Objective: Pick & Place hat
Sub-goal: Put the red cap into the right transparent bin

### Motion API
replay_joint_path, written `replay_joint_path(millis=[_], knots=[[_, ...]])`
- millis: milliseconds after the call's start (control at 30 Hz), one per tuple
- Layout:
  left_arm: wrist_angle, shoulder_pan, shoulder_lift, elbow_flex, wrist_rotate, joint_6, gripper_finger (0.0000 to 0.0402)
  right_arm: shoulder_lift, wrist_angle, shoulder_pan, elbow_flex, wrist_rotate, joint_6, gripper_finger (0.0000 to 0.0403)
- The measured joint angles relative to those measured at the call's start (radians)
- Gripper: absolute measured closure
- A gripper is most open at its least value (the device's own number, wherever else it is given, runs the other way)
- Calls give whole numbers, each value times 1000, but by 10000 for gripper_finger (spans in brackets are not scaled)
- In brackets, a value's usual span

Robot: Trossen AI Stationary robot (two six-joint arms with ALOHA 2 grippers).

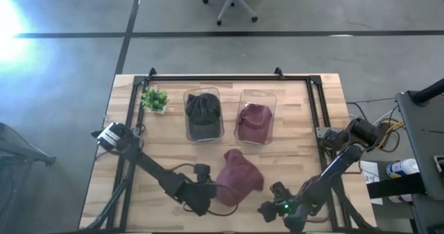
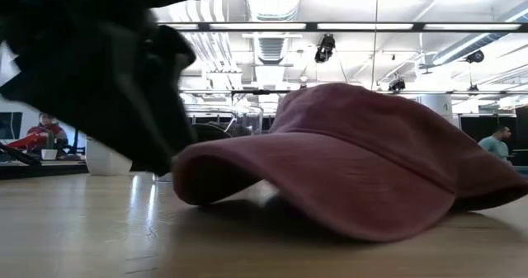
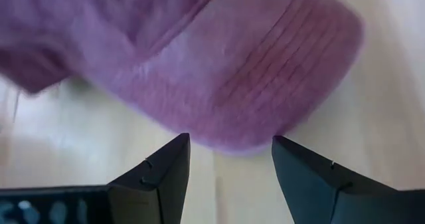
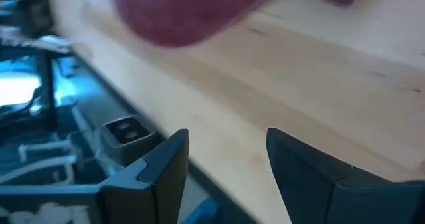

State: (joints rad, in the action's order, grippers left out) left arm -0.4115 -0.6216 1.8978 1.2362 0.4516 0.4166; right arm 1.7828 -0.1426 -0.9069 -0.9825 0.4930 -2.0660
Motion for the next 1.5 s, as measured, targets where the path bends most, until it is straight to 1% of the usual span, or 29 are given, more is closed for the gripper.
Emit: replay_joint_path(millis=[167,267,367,467,600,700,867,967,1067,1500], knots=[[101,11,1,0,-69,-35,195,70,-5,4,1,10,-73,204],[154,11,5,0,-120,-46,195,103,-8,6,2,48,-112,204],[188,11,16,0,-144,-48,195,116,-15,6,0,89,-141,204],[196,11,31,0,-144,-49,195,124,-42,13,-1,143,-153,204],[187,11,42,0,-126,-49,195,124,-85,46,0,162,-143,204],[174,11,43,0,-110,-48,195,124,-99,71,1,185,-115,204],[166,11,44,0,-119,-44,195,120,-113,101,3,232,-30,204],[165,12,45,0,-122,-42,195,112,-106,102,-6,236,0,204],[167,17,45,0,-121,-42,195,107,-100,84,-12,209,10,204],[169,54,45,0,-119,-42,195,104,-99,-13,-39,192,-5,204]])
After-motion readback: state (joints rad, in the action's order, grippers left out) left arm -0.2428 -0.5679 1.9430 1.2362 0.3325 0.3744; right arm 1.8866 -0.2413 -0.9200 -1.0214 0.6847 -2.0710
